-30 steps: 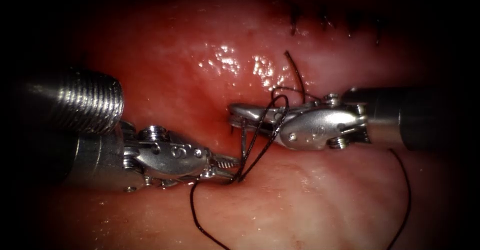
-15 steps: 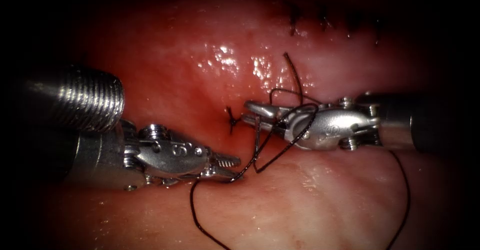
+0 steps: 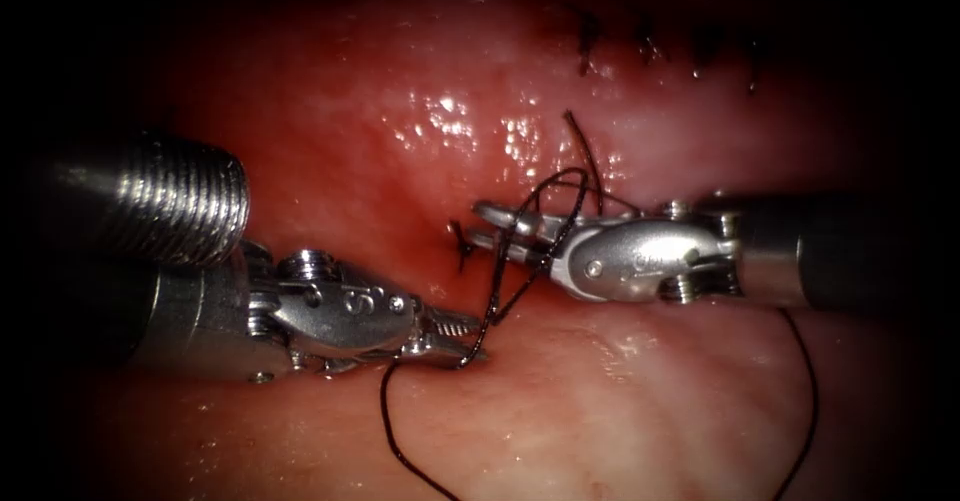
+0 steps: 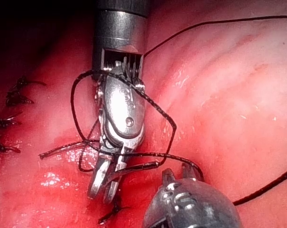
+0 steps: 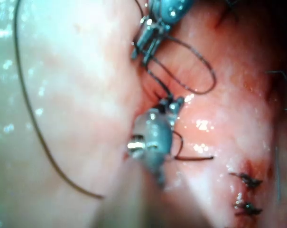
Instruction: Wound Closure
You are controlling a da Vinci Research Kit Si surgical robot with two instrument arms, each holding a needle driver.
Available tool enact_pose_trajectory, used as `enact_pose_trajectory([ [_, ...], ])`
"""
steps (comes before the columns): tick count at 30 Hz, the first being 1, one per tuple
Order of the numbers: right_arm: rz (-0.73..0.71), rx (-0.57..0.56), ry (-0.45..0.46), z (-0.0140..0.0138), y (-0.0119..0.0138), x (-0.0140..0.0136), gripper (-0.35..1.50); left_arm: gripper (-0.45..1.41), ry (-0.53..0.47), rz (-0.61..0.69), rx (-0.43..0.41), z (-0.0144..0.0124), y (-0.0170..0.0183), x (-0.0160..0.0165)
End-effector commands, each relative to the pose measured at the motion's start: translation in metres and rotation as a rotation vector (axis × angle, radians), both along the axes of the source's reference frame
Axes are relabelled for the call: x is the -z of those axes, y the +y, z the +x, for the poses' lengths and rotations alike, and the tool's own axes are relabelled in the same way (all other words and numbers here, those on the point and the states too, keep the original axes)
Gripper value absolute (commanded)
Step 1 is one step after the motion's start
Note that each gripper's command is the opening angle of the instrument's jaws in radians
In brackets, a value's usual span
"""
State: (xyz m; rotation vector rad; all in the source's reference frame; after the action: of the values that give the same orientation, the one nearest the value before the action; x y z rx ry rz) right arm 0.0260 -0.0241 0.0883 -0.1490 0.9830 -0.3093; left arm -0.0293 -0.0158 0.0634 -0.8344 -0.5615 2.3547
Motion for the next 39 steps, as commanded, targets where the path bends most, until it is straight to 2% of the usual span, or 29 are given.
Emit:
enact_pose_trajectory([
  [1,0.0,0.009,-0.007,0.0006,-0.0005,-0.0005,-0.35,-0.1,-0.001,-0.001,0.0,-0.0006,-0.0002,-0.0005],
  [13,0.02,0.024,-0.017,-0.0012,-0.0016,-0.0009,-0.35,-0.11,-0.001,-0.002,0.0,-0.0006,-0.0002,-0.0006],
  [22,0.069,0.02,-0.069,-0.002,-0.0021,-0.0023,-0.35,-0.11,-0.001,-0.002,-0.001,-0.0006,-0.0002,-0.0006],
  [39,0.165,0.055,-0.15,-0.002,-0.0043,-0.0049,-0.35,-0.11,-0.001,-0.002,-0.001,-0.0006,-0.0003,-0.0006],
])
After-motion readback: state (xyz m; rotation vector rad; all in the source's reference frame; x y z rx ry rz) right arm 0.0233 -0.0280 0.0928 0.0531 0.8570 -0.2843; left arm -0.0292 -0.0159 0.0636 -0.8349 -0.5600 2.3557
